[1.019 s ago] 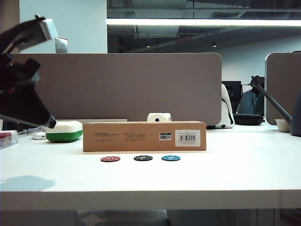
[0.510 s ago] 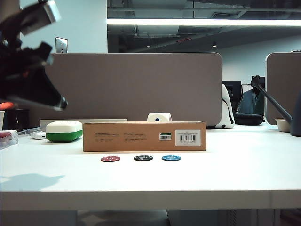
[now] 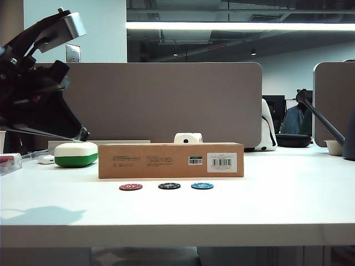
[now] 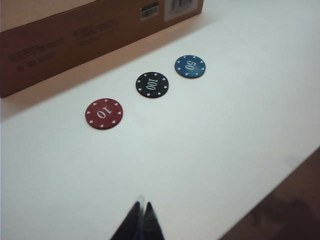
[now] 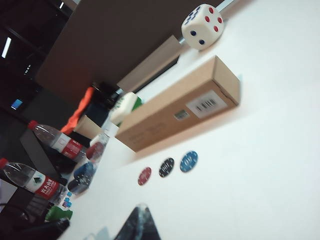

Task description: Push the chip with the highest value in the row forward next to the rectangular box.

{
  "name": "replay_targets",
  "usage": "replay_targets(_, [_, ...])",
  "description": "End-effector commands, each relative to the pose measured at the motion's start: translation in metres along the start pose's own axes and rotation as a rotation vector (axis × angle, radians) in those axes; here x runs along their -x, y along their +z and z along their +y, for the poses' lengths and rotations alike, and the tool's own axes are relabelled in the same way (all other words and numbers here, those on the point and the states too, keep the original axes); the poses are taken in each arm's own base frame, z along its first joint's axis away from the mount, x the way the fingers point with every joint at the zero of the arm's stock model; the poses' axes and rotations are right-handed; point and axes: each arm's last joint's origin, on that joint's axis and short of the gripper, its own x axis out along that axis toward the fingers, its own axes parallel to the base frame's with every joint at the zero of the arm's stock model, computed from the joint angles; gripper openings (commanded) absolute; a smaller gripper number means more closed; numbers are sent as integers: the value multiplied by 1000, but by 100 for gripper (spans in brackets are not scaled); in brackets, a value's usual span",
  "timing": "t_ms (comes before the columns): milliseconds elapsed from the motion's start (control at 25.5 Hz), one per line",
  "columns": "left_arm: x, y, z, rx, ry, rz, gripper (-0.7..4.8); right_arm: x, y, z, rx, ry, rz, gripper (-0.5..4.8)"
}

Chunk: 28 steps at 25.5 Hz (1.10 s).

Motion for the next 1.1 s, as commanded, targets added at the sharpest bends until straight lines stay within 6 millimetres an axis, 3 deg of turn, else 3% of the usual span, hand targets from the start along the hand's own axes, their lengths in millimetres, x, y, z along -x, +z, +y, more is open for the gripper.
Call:
replay_targets(39, [1,3,0,-1,-4,-19,-5,-2,14,12,54,5,-12,-6])
replay_targets(118, [0,2,0,-1,-4,-18,-5,-10,26,18,95,-24,27,-6])
replay_targets(196, [0,2,0,-1,-4,-18,-5,-31,40,25,148,-49,128,-6])
replay_targets(314, [0,2,0,-1,-4,-18,-5,-57,45,31,189,-42,248,-6])
replay_targets(392, [0,2,0,-1,-3,-18,-5,-91,44,39,231,-12,392,-6])
replay_targets(588, [0,2,0,-1,-4,-17,-5,-156,27,58,397,94,602,-6])
replay_targets(706, [1,3,-1,-1,-8,-20,-5,-203,11,64,403,94,735,-6])
replay_targets(863, [1,3,0,-1,0,-19,-5,-243,-7,60,367,35,890,-6])
replay_targets(1098, [0,2,0,-1,-4,-17,-5,-280,-38,51,404,-48,1016,-6])
